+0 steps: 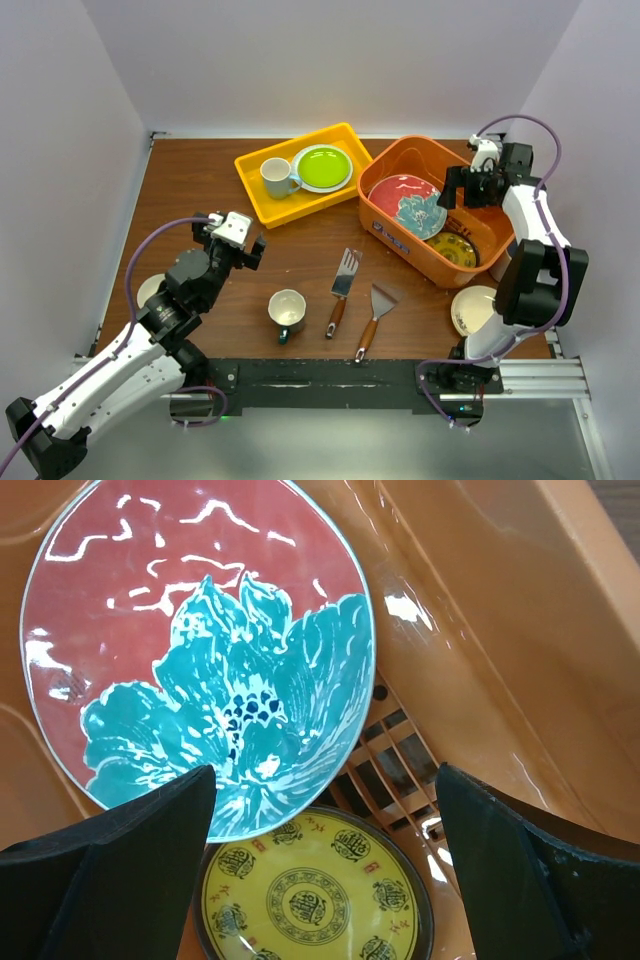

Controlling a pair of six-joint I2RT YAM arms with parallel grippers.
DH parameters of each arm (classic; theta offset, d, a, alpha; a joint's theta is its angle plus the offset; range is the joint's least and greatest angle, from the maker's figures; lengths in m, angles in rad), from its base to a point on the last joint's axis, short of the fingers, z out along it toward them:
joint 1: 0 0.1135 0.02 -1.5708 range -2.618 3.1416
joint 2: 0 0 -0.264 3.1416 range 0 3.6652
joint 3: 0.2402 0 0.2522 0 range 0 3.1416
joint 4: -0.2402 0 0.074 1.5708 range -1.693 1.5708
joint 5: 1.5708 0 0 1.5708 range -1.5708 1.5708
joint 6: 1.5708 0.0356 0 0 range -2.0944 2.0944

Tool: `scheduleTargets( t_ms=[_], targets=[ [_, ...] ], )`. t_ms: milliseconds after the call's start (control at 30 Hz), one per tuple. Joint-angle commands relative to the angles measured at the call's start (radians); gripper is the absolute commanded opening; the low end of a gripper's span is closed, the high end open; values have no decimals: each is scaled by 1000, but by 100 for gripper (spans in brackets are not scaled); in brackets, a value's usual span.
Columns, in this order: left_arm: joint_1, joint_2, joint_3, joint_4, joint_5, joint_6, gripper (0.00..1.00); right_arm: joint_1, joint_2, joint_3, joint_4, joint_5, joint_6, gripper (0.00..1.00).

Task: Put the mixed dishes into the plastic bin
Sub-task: Pick up the plate from the corner of the board.

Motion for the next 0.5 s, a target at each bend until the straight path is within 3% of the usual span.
scheduleTargets(
  t_ms=[0, 467],
  targets=[
    [9, -7, -4, 49, 9, -10, 100, -1, -52, 17, 4, -8, -31, 96],
    [9, -7, -4, 46, 14, -10, 100, -1, -137, -30, 16, -73, -60, 96]
  ],
)
